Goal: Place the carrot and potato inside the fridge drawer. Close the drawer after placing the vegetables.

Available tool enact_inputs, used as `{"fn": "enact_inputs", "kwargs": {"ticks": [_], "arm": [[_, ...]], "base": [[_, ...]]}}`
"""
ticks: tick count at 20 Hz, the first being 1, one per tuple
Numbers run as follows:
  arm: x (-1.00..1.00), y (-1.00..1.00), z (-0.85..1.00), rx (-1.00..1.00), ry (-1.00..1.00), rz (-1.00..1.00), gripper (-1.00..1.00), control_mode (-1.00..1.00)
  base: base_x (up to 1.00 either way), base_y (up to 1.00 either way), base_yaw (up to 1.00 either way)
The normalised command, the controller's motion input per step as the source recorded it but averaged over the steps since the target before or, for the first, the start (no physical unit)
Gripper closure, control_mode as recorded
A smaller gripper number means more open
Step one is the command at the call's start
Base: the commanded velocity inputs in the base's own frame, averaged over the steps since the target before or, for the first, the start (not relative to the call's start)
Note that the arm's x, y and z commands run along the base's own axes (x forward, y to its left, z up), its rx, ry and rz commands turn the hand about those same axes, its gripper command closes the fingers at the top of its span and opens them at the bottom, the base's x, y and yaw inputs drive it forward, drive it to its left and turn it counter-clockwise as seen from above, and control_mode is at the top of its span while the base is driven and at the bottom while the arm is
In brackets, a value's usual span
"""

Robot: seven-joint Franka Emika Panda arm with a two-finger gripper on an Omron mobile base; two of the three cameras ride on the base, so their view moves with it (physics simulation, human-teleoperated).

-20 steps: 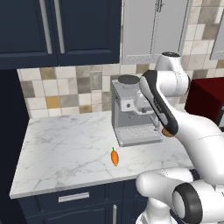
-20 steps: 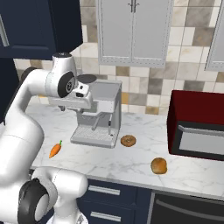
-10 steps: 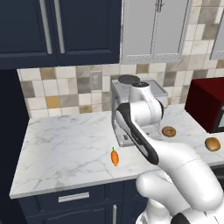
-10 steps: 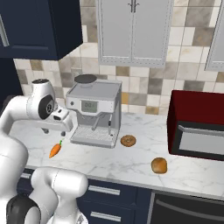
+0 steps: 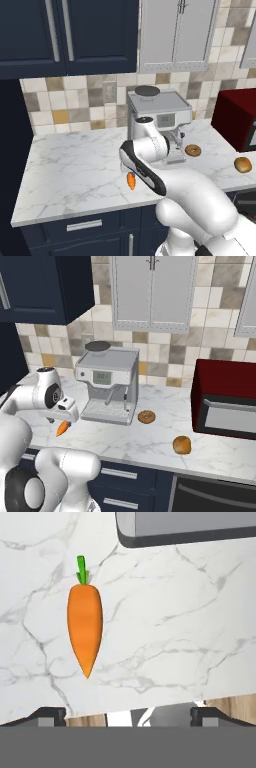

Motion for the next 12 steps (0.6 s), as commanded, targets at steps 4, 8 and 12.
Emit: {"fn": "enact_inputs", "kwargs": {"ticks": [4, 8, 12], "arm": [[0.69, 0.57, -0.57, 0.0, 0.0, 0.0, -1.0, -1.0], [0.59, 0.54, -0.58, 0.0, 0.04, 0.0, -1.0, -1.0], [0.29, 0.19, -0.51, 0.0, 0.03, 0.0, -1.0, -1.0]], "base": [[0.0, 0.0, 0.0], [0.0, 0.0, 0.0], [0.0, 0.0, 0.0]]}}
